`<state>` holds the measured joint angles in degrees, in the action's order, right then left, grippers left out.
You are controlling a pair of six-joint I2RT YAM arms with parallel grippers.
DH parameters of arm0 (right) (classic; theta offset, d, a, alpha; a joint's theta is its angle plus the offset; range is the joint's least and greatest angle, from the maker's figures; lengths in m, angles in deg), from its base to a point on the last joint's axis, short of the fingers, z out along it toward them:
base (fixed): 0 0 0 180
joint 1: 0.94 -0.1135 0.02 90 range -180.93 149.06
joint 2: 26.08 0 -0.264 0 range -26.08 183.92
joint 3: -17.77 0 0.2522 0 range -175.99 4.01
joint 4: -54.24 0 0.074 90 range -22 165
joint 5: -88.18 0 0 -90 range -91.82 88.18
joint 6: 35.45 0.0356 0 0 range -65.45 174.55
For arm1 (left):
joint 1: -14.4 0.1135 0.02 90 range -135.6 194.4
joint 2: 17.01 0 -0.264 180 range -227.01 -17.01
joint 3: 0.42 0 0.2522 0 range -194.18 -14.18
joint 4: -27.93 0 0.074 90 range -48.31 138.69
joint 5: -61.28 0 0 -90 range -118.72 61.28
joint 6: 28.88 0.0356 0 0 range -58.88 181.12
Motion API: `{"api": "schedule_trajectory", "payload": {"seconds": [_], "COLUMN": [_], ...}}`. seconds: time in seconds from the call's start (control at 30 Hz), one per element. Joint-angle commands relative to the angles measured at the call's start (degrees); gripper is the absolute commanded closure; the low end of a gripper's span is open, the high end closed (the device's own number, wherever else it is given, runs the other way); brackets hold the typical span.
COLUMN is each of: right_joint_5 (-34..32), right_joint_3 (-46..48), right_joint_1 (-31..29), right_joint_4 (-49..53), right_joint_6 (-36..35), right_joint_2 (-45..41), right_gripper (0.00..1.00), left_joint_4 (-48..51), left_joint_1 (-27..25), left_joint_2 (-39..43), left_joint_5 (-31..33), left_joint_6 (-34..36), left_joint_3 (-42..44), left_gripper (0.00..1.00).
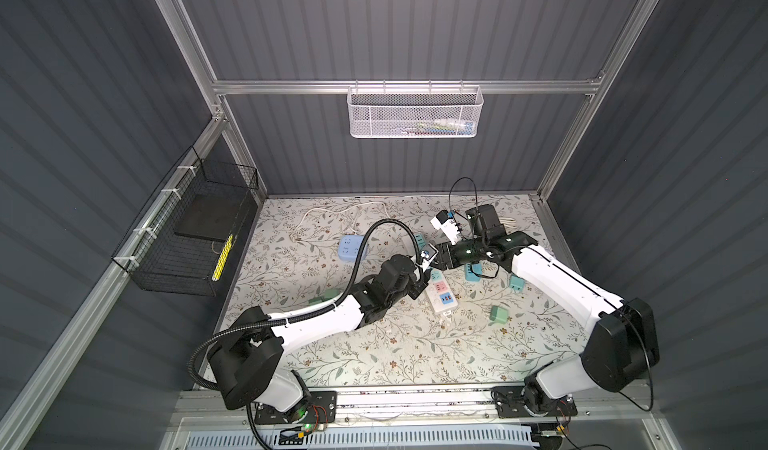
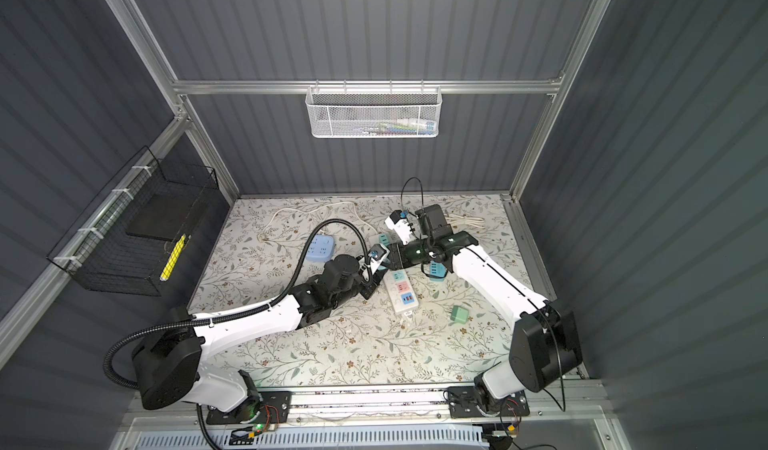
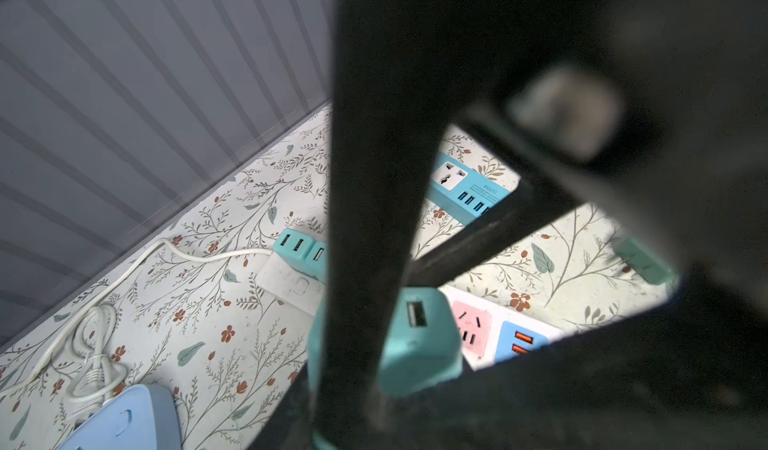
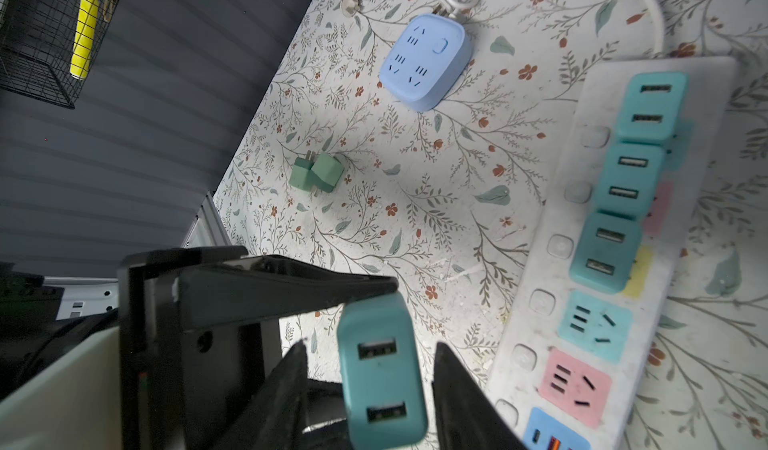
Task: Insert the plug
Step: 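Close the right gripper on the adapter while the left gripper holds it, then carry the adapter with the right gripper toward the white strip while left withdraws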
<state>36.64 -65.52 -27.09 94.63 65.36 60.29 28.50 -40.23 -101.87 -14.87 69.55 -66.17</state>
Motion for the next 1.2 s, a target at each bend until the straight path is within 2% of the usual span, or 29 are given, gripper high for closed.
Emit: {"api": "schedule_trajectory", "payload": {"seconds": [0.0, 0.17, 0.27, 0.4, 0.53, 0.67, 0.9, 1.17], "right_joint_5": [1.5, 1.2, 0.1, -1.9, -5.4, -7.2, -10.8, -15.7], "right_joint_3": [-1.8, -2.5, -2.4, -2.5, -2.5, -3.6, -7.8, -7.1], "right_joint_1": [-0.4, -0.4, -0.4, -0.4, -0.4, -0.3, -0.3, -0.3], "right_joint_4": [1.4, 2.0, 2.0, 0.9, -0.6, -0.9, -0.7, -0.4], "right_joint_6": [-1.2, -1.4, -1.3, -1.0, -0.7, -1.0, -1.7, -1.7], "right_joint_2": [0.5, 0.8, 0.6, 0.3, 0.3, 1.6, 4.5, 2.4], "right_gripper": [0.54, 0.7, 0.77, 0.8, 0.82, 0.83, 0.84, 0.84], "left_joint_4": [-1.0, -1.4, -1.3, -0.8, -1.0, -0.7, 0.3, 2.7], "left_joint_1": [0.3, 0.5, 0.6, 0.7, 1.2, 2.0, 5.0, 6.2], "left_joint_2": [1.1, 0.9, 0.6, 0.7, 2.0, 4.0, 6.4, 10.7], "left_joint_5": [-0.9, -1.0, -0.6, 1.2, 4.4, 7.8, 12.0, 17.2], "left_joint_6": [0.6, 0.6, 0.4, -0.4, -2.0, -3.2, -4.3, -5.3], "left_joint_3": [-0.8, -0.8, -0.9, -0.7, 0.5, 1.9, 2.7, 3.7], "left_gripper": [0.73, 0.71, 0.63, 0.27, 0.06, 0.0, 0.0, 0.0]}}
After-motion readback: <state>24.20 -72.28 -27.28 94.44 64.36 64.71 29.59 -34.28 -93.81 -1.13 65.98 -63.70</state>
